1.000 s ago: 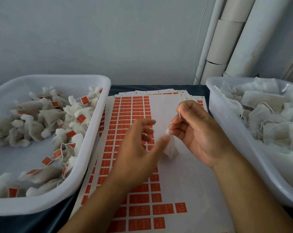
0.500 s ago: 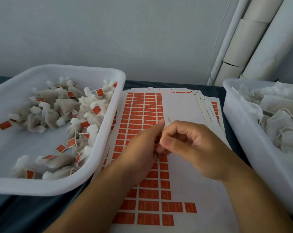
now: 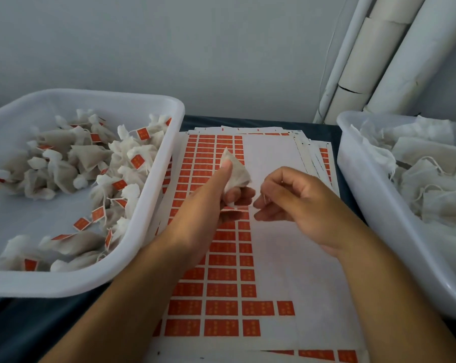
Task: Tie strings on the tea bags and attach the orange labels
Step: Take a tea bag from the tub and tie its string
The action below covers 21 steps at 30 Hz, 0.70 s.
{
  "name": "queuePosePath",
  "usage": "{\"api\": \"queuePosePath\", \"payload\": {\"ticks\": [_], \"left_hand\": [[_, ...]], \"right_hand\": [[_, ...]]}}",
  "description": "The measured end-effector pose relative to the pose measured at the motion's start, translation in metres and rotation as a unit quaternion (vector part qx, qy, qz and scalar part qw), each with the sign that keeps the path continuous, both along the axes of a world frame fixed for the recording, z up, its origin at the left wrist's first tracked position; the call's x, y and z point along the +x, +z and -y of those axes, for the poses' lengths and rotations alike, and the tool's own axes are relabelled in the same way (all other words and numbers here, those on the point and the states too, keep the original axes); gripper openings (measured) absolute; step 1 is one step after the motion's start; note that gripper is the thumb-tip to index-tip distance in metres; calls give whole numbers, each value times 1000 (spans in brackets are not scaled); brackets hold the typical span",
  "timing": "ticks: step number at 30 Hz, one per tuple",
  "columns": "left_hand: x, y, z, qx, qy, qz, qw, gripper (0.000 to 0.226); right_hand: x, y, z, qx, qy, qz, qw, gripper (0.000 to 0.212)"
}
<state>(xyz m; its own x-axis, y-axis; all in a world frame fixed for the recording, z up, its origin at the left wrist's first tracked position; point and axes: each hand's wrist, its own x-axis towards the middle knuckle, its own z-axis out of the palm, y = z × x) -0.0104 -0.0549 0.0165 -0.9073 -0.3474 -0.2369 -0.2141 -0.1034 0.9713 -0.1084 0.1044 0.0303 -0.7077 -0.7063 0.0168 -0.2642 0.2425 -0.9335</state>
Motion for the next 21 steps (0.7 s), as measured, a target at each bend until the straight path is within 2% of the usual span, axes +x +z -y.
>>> {"api": "queuePosePath", "payload": {"ticks": [2, 6, 8, 13, 15, 18, 21], "left_hand": [[3, -1, -2, -95, -20, 29, 995, 62], [4, 0, 2, -274, -86, 16, 958, 45], [1, -5, 2, -309, -106, 13, 945, 37], [-5, -14, -1, -340, -68, 15, 938, 31], [-5, -15, -2, -356, -58, 4, 933, 34], [-5, -16, -6, -445, -63, -33, 893, 38], [-1, -13, -13, -465, -102, -79, 876, 52]], "right_hand": [[-2, 1, -1, -13, -40, 2, 999, 15], [-2, 2, 0, -16, -65, -75, 995, 16], [-2, 4, -1, -19, -57, -110, 992, 16], [3, 11, -6, -1, 6, -139, 990, 18], [5, 12, -6, -1, 20, -141, 990, 18], [7, 12, -6, -2, 28, -147, 989, 16], [8, 10, -5, -2, 36, -137, 990, 16]]}}
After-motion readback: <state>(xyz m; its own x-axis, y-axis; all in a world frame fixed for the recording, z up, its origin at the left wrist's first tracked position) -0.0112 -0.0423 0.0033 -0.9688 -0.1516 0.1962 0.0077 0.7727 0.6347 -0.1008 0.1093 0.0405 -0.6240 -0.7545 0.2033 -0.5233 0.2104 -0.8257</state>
